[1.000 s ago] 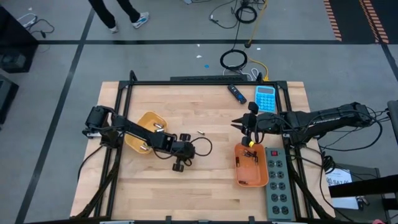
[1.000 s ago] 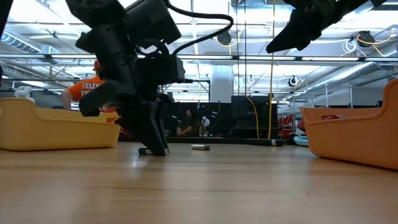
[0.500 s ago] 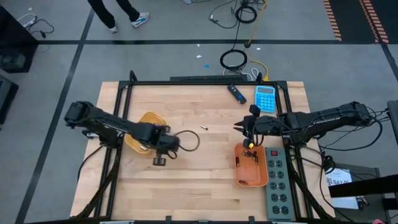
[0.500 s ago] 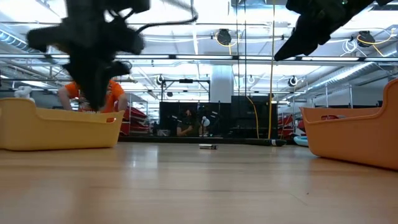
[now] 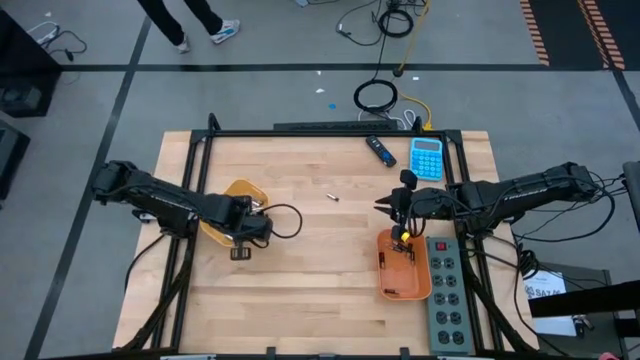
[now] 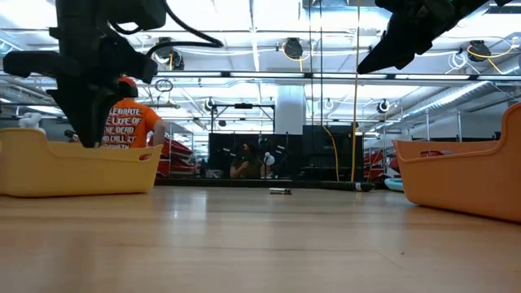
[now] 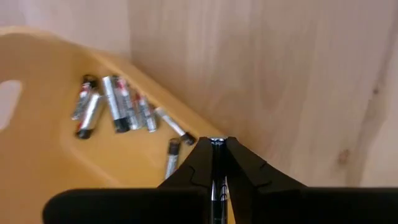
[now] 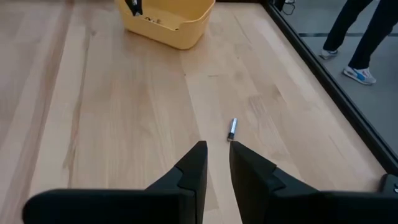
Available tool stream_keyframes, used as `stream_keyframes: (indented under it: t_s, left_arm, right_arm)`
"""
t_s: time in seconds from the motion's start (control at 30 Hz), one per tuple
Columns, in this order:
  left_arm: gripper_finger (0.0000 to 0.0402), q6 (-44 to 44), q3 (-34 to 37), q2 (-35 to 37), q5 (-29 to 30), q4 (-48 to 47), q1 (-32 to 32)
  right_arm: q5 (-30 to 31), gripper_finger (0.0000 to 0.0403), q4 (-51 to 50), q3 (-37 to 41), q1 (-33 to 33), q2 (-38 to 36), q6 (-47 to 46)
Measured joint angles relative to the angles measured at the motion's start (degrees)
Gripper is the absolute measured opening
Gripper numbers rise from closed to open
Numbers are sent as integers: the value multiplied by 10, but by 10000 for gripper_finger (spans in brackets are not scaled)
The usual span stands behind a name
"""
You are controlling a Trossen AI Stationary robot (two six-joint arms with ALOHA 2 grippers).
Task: Sort batteries
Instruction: Put the white battery into the yellow bin
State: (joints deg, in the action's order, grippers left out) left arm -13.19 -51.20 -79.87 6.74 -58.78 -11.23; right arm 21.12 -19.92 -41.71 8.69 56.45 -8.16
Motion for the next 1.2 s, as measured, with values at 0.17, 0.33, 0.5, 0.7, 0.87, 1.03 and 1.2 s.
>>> stream_keyframes:
  t_s: [0.17, 0.33, 0.5, 0.7, 0.87, 1.03, 1.2]
  left_arm:
    - [30, 0, -1, 1, 19, -33, 6]
    - [30, -1, -1, 1, 25, -42, 11]
    - [31, -1, -1, 1, 25, -47, 10]
    - [32, -3, 13, 1, 41, -48, 10]
    - [63, -28, 21, 1, 71, -62, 10]
    - [103, -31, 19, 1, 111, -108, 10]
    - [108, -31, 1, 1, 169, -137, 10]
  right_arm:
    - [0, 59, 0, 0, 0, 0, 0]
    - [0, 59, -1, 0, 0, 0, 0]
    - [0, 59, -2, 0, 0, 0, 0]
    - [-1, 59, -2, 0, 0, 0, 0]
    - [-2, 59, -2, 0, 0, 0, 0]
    - [-3, 59, -2, 0, 0, 0, 3]
    - [-3, 59, -1, 0, 0, 0, 3]
